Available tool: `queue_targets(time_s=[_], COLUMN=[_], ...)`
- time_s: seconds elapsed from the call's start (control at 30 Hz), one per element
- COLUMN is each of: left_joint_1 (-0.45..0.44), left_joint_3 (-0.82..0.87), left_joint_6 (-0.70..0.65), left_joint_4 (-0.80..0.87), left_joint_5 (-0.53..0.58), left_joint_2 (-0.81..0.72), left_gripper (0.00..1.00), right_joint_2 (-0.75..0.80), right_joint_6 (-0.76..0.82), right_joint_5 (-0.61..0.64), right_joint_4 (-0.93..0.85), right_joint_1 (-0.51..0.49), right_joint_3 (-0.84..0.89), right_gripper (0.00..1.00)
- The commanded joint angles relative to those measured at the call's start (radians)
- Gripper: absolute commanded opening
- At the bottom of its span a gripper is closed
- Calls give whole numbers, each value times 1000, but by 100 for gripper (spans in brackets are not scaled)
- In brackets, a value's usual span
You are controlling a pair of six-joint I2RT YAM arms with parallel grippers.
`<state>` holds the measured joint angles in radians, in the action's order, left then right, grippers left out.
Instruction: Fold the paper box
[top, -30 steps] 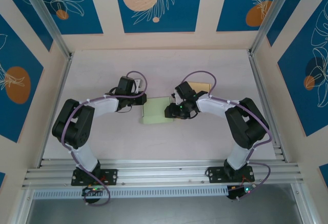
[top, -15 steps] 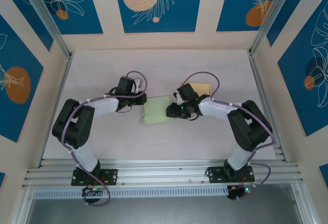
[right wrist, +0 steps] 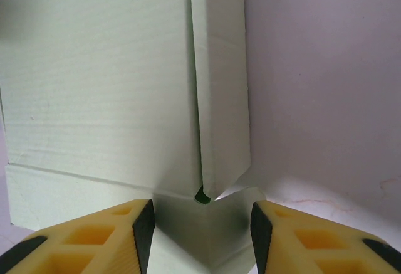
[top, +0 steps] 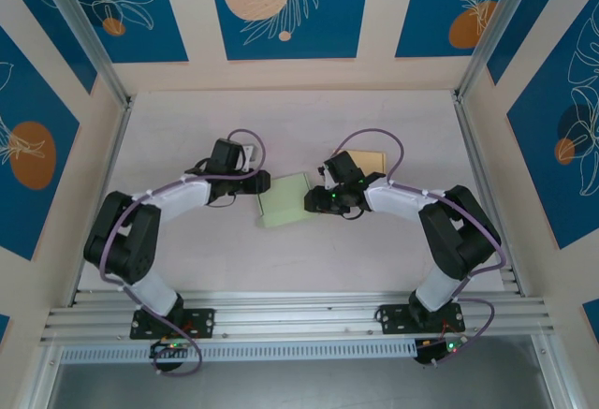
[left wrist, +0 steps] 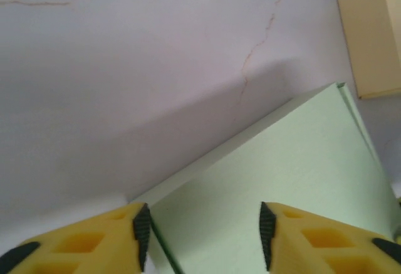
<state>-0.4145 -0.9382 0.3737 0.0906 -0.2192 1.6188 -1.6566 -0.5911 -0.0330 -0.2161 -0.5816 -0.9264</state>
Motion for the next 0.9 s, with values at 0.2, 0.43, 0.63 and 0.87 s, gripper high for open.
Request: queue_targets(time_s=[0.2, 0.43, 0.63, 0.87], left_joint_1=[-4, -97, -185, -222], left_joint_3=[79, 181, 239, 227], left_joint_6=[-14, 59, 120, 126], left_joint_4=[129, 218, 161, 166], left_joint_5=[37, -18, -4, 17], left_joint_2=[-190, -318, -306, -247], left_gripper=[62, 66, 64, 62], right_joint_2=[22, 18, 19, 12], right_joint_6=[-6, -13, -10, -9], right_joint_5=[-19, -12, -14, -11], right_joint_4=[0, -27, -35, -42], right_joint_1=[-13, -27, -34, -43], right_joint_3=[4, -9, -14, -25], right_gripper=[47, 46, 46, 46])
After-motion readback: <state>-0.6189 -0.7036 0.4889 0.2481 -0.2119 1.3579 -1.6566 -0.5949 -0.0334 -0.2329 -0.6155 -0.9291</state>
